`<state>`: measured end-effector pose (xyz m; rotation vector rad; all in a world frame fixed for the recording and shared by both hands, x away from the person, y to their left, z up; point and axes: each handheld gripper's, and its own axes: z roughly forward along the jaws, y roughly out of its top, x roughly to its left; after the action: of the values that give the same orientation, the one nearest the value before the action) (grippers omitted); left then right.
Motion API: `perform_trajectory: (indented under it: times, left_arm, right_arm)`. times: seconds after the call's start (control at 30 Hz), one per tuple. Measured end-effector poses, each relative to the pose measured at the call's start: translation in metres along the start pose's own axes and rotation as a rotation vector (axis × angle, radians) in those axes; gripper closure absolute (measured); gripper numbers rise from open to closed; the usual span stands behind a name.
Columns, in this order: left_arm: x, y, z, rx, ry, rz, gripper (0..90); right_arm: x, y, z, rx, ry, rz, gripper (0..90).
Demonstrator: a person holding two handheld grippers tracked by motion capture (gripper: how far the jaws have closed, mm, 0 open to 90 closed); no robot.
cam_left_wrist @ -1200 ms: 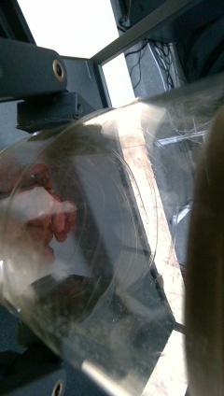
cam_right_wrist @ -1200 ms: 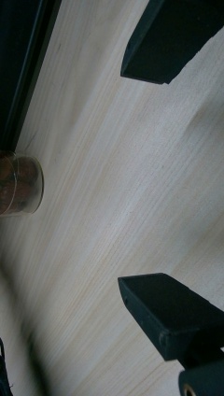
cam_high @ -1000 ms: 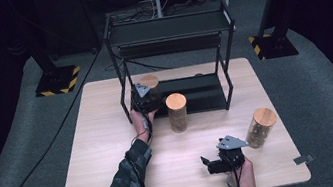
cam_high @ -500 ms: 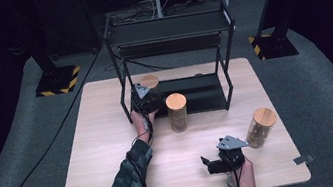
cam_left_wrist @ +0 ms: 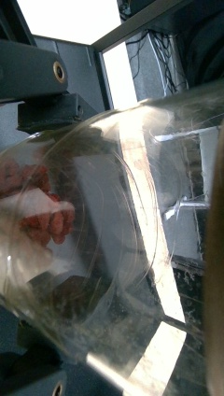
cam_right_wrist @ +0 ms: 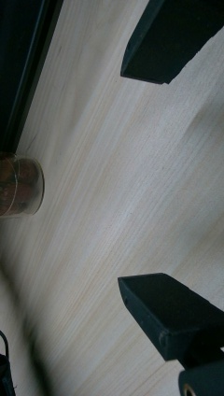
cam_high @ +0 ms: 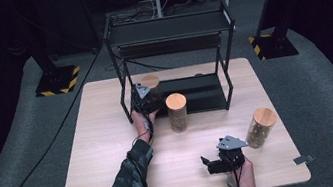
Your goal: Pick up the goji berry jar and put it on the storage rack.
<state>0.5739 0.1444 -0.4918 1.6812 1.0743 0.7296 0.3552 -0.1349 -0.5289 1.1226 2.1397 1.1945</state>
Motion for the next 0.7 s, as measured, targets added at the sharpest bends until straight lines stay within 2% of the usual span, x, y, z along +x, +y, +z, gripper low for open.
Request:
perform_trajectory:
  times: [0.5,0.7]
  left_arm:
    - [0.0006,0.0001,-0.0005,0.001,-0.002,-0.002,24.6]
    - [0.0019,0.0019,-0.0005,0.022,-0.014,-0.008,23.7]
  right_arm:
    - [-0.0001,0.0000,0.0000,-0.001,-0.001,0.001,1.0]
    - [-0.0001,0.0000,0.0001,0.000,0.000,0.001,1.0]
